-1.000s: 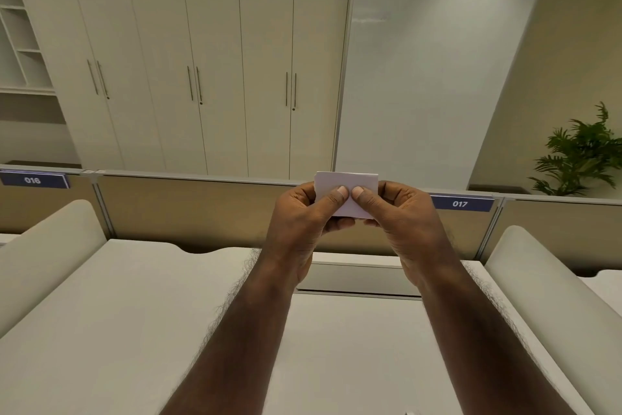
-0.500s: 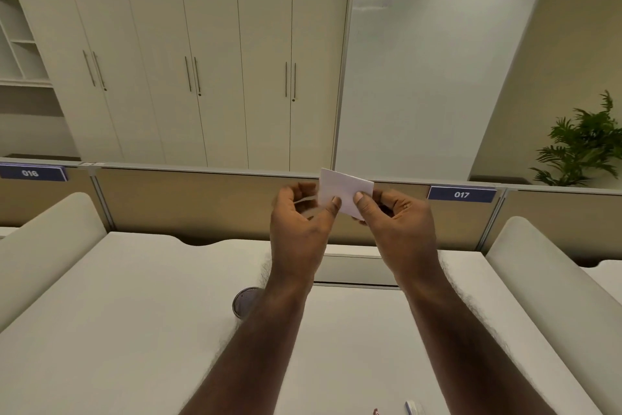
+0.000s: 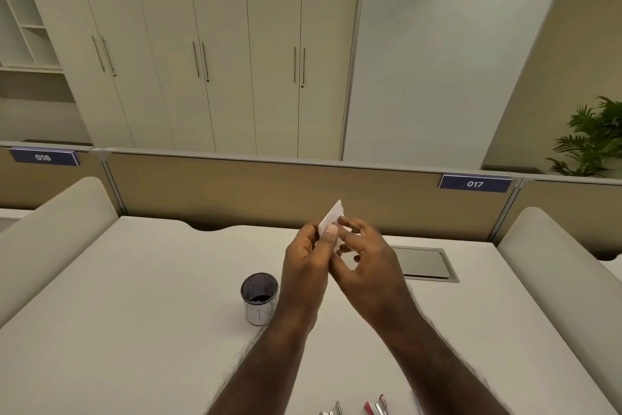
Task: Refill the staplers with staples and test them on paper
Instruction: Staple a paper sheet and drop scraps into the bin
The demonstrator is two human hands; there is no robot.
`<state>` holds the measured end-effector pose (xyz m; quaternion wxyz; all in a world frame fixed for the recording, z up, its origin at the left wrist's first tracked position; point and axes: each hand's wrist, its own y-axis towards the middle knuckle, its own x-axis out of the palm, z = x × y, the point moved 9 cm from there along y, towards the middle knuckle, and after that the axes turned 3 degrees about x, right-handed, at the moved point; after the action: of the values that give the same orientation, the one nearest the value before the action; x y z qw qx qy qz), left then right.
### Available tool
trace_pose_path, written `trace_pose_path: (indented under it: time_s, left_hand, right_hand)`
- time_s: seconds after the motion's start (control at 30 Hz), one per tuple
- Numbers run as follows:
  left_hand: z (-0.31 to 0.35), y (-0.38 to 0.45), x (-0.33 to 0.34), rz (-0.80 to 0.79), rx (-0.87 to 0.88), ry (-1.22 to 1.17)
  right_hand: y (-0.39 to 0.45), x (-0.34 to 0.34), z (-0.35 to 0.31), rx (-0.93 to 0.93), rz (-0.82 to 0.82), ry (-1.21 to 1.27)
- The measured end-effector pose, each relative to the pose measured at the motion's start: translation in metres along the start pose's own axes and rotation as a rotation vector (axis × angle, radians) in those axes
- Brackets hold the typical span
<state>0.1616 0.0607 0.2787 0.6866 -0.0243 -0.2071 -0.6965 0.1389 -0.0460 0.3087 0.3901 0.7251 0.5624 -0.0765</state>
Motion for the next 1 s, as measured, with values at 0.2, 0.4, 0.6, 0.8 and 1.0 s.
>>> trace_pose_path:
  time_s: [0.2,0.4,0.6,0.8,1.0]
  left_hand:
    - [-0.022,-0.005,-0.030,0.086,-0.055,0.150]
    - [-0.043,-0.013,-0.043,-0.010,-0.155,0.205]
    - [-0.069,-0.023,-0.055,-0.121,-0.259,0.292]
    - [-0.096,-0.032,-0.072,-0.129,-0.274,0.448]
    - [-0.119,-0.039,-0.100,-0.065,-0.199,0.609]
  right_hand:
    - [-0.016,0.009,0.019,0.051,0.011,-0.047]
    - [-0.027,0.025,0.061,0.344,-0.041,0.334]
    - [-0.047,0.054,0.092,0.560,-0.157,0.599]
    - [-0.074,0.075,0.119,0.681,-0.182,0.688]
    - [-0.101,0.097,0.152,0.787,-0.078,0.761]
